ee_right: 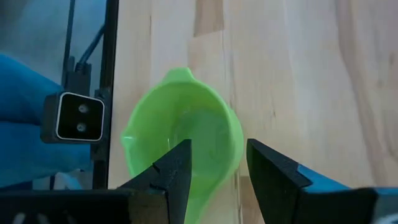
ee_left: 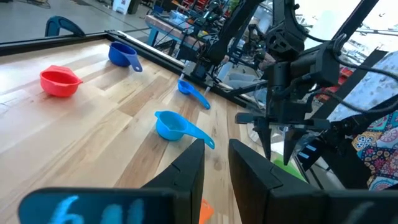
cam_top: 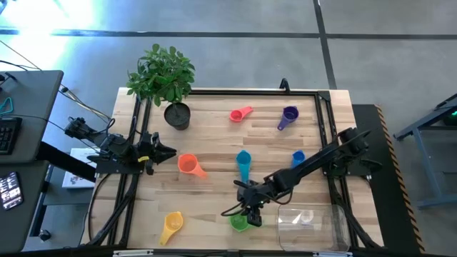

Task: Nest measuring cups in basket
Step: Stack the green measuring cup on the orange measuring cup

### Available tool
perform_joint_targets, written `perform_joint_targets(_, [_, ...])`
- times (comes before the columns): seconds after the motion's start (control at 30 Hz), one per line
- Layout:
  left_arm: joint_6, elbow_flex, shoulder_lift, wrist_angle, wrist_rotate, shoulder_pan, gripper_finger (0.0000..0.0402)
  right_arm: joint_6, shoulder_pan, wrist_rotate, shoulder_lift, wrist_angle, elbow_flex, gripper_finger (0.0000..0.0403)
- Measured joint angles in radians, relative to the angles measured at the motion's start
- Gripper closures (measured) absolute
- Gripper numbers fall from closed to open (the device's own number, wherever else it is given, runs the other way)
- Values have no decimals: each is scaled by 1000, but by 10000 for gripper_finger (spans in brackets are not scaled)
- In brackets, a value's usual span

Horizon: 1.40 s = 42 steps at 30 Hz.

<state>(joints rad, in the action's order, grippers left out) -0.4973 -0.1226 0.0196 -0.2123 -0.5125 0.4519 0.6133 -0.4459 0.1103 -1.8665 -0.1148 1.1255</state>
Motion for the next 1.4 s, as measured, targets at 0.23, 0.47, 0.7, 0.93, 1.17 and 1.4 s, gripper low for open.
perform_joint_targets(0.23, [1,0,0,-1,0,0,339,16,3,8,-19,9,0,258])
perform_joint_targets(0.47, [1,0,0,-1,0,0,339,73,12,9,-21,-29,0,258])
perform_joint_targets(0.7, [3,0,0,-1,0,0,339,135,15,11,-28,-45,0,264])
perform_joint_targets(0.93, [3,0,0,-3,0,0,339,175,14,23,-30,-44,0,351])
perform_joint_targets(1.17, [3,0,0,-8,0,0,339,261,18,20,-30,-38,0,388])
perform_joint_targets(1.4, [3,0,0,-8,0,0,339,391,47,17,-30,27,0,396])
